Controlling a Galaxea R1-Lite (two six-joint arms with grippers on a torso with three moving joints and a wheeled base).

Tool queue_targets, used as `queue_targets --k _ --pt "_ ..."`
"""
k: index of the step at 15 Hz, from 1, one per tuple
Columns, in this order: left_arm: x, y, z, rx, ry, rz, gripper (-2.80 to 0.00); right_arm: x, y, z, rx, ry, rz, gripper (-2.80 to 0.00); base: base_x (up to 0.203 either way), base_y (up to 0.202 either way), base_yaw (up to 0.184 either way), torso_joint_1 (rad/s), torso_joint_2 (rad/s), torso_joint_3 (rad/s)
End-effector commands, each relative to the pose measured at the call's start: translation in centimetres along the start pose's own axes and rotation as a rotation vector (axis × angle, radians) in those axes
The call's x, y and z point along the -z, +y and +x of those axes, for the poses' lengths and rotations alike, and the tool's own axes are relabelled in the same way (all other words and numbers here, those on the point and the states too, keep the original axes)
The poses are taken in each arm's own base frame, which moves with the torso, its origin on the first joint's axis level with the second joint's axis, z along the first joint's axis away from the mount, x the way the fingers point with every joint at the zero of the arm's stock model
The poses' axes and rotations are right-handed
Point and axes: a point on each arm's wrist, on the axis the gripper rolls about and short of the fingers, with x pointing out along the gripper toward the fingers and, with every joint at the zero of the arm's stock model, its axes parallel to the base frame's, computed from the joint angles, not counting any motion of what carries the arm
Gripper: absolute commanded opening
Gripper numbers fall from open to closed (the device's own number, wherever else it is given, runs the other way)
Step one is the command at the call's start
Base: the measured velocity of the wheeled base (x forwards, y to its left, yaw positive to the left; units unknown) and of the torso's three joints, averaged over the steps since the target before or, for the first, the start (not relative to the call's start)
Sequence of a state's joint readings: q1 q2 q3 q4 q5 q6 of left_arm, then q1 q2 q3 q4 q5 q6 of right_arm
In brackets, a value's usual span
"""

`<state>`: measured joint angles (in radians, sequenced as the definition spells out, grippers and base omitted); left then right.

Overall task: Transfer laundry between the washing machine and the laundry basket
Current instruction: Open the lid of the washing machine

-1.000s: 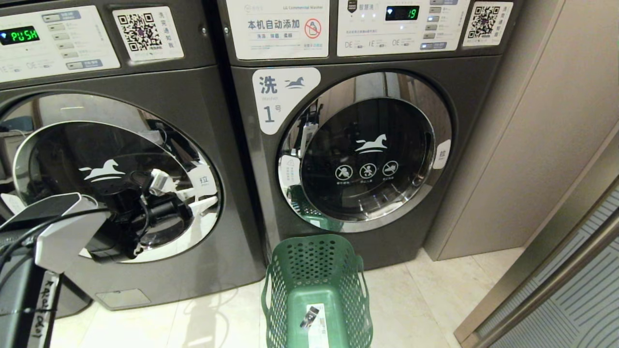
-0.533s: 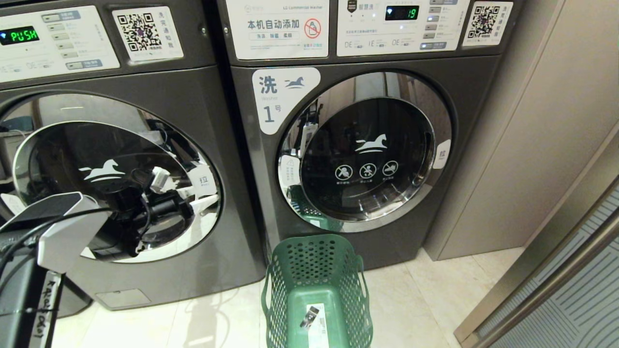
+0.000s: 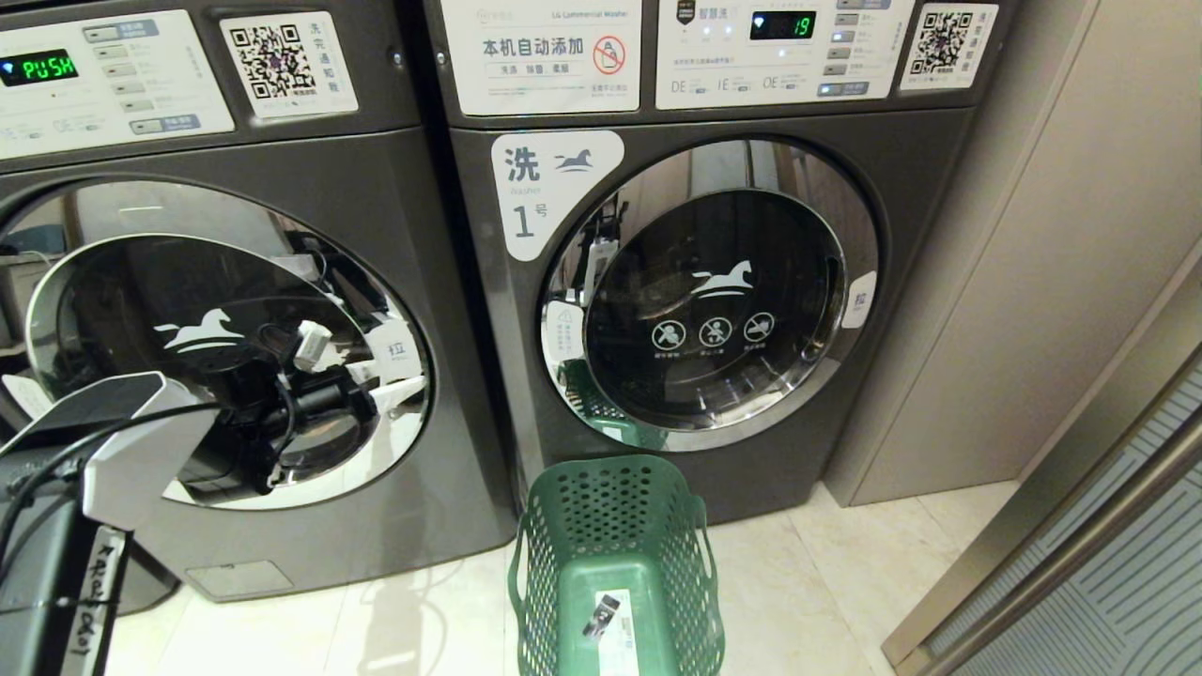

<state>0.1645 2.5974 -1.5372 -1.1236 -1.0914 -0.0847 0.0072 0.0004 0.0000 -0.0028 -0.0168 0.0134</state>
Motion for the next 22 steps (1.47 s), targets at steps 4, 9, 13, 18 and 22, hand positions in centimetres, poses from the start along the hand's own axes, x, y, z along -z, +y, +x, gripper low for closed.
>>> queue_targets --k 4,9,13,18,22 --pt "-0.1 -0.2 0.1 0.093 0.003 0.008 0.00 0.0 0.0 0.0 0.000 0.001 0.000 -2.80 0.000 0.000 0.000 0.000 0.00 0.000" --pt "-0.1 -0.5 0.1 0.165 0.008 0.013 0.00 0.0 0.0 0.0 0.000 0.001 0.000 -2.80 0.000 0.000 0.000 0.000 0.00 0.000" --pt "-0.3 -0.6 -0.1 0.215 0.007 0.027 0.00 0.0 0.0 0.0 0.000 0.000 0.000 -2.80 0.000 0.000 0.000 0.000 0.00 0.000" --pt "0.2 -1.2 -0.5 0.215 0.007 0.026 0.00 0.0 0.0 0.0 0.000 0.000 0.000 -2.80 0.000 0.000 0.000 0.000 0.00 0.000" --pt "0.3 -1.8 -1.0 0.219 0.007 0.029 0.00 0.0 0.0 0.0 0.000 -0.001 0.000 -2.80 0.000 0.000 0.000 0.000 0.00 0.000"
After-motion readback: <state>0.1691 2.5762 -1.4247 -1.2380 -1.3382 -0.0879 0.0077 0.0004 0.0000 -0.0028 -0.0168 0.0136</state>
